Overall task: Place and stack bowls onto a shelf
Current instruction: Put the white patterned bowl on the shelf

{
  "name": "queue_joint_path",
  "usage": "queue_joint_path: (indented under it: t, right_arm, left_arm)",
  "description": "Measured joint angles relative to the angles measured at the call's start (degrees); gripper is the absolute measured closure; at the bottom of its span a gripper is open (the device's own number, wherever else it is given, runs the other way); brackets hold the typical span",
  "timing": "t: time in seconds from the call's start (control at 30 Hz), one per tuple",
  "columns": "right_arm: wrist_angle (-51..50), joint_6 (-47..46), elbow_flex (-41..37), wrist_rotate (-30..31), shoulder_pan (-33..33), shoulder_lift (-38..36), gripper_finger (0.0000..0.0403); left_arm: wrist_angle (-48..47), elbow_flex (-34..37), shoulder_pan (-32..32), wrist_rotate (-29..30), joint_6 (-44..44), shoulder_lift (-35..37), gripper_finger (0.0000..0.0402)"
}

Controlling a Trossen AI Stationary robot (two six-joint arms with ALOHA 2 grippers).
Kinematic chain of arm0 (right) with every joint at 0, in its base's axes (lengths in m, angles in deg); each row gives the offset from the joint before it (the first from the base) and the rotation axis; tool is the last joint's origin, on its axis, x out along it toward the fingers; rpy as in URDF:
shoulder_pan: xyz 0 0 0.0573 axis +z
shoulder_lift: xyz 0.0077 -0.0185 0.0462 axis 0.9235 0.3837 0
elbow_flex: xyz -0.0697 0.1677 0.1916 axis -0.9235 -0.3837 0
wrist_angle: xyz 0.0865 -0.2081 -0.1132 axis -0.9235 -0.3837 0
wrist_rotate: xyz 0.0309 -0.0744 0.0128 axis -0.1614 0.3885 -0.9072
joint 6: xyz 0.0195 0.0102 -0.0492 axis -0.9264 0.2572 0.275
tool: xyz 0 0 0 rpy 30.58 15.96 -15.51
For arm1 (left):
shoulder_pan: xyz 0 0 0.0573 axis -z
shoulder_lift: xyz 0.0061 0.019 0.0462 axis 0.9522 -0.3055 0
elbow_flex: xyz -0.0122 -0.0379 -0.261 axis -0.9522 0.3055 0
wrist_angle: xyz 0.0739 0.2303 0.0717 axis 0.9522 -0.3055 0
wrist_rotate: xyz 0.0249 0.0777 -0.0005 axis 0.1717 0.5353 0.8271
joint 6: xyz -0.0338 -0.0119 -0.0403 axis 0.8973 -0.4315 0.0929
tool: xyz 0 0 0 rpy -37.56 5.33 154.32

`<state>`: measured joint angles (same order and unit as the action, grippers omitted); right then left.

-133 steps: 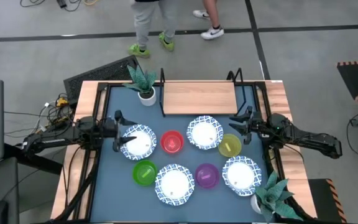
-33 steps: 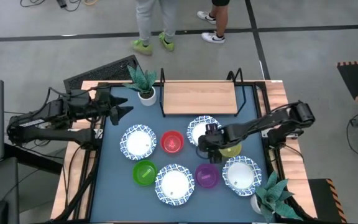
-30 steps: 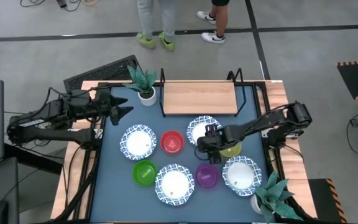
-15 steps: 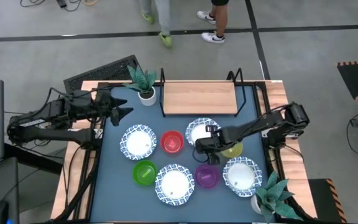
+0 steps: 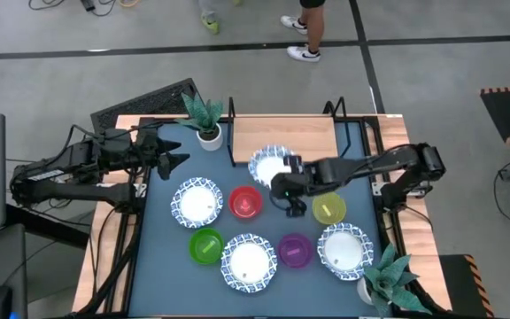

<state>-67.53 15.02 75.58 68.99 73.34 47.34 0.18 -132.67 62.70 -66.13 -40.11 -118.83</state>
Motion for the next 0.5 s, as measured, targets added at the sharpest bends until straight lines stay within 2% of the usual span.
queue_joint_path:
  t: [0.17,0.37,0.5]
  right_arm:
    - [4.4,8.1,0.8,5.7,-5.8,0.8,0.0383]
    - [9.7,11.9,0.9,6.0,-14.3,4.5,0.0383]
    - [13.4,15.4,1.0,5.5,-17.6,8.3,0.0383]
  left_arm:
    - [0.0,0.0,0.0,0.0,0.0,0.0,0.0101]
    - [0.0,0.0,0.0,0.0,-0.2,0.0,0.0101]
    - [-0.3,0.0,0.0,1.0,-0.2,0.0,0.0101]
